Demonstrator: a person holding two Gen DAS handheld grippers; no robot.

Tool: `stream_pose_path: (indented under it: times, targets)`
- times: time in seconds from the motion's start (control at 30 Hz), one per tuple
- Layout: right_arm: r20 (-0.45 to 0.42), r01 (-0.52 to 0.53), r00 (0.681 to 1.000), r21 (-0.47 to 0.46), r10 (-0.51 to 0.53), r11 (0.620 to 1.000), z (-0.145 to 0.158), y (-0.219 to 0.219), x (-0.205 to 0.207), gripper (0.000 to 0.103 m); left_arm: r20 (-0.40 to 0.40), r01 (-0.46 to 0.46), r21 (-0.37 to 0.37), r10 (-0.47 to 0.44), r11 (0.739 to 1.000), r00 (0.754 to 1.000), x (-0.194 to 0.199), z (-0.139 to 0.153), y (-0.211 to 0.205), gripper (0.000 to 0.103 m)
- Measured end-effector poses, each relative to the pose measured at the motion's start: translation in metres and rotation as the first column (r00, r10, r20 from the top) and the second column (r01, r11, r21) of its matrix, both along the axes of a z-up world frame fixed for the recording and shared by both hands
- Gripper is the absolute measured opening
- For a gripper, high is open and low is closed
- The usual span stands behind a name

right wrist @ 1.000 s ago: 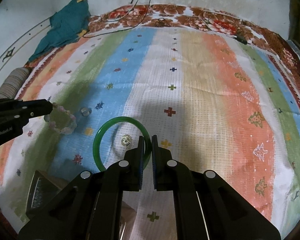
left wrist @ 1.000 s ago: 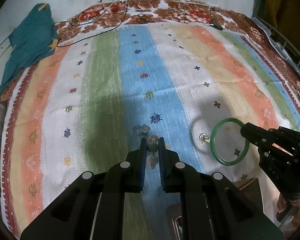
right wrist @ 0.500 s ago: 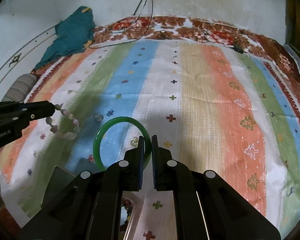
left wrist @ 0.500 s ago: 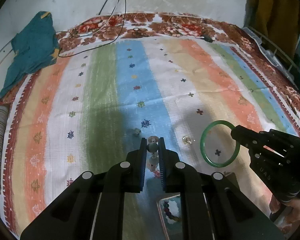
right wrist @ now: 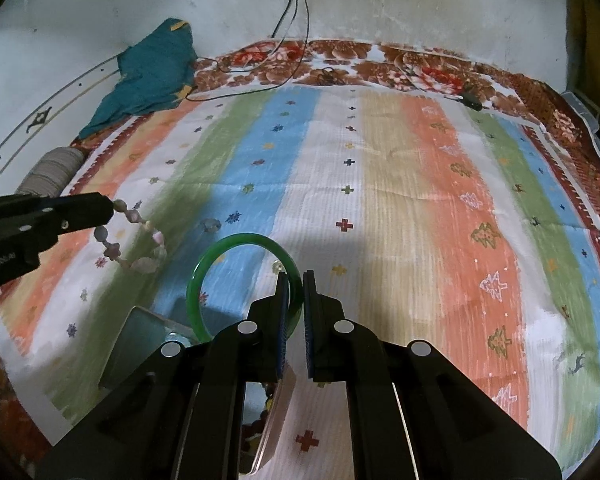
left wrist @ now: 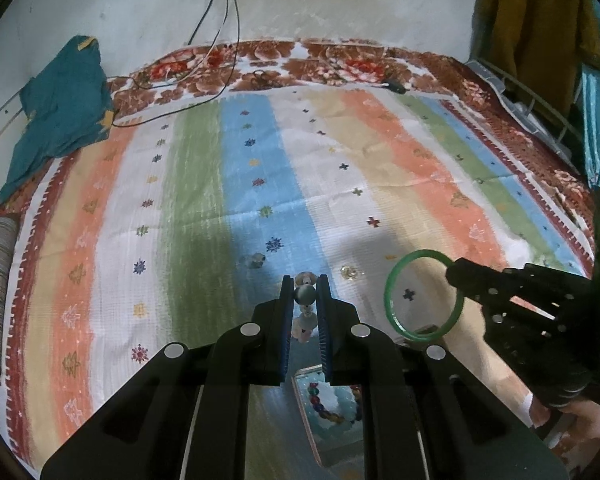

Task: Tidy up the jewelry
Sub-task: 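Lift the jade bangle and pink bracelet and carry both over the silver tin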

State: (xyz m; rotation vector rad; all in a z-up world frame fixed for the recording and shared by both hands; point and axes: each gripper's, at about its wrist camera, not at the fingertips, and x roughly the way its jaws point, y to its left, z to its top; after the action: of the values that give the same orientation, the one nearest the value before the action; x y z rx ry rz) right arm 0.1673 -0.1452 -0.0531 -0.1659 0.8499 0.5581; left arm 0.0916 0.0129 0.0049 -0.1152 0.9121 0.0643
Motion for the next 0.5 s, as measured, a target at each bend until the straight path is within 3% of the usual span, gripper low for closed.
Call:
stream_pose_path:
  times: [0.5]
  targets:
    - [0.002,-0.006,1.0,0.015,0.006,1.0,0.006,-0.009,-0.026,0.008,0.049,0.049,-0.013,-0.048,0.999,0.998,-0.036,0.017,-0.02,0.011]
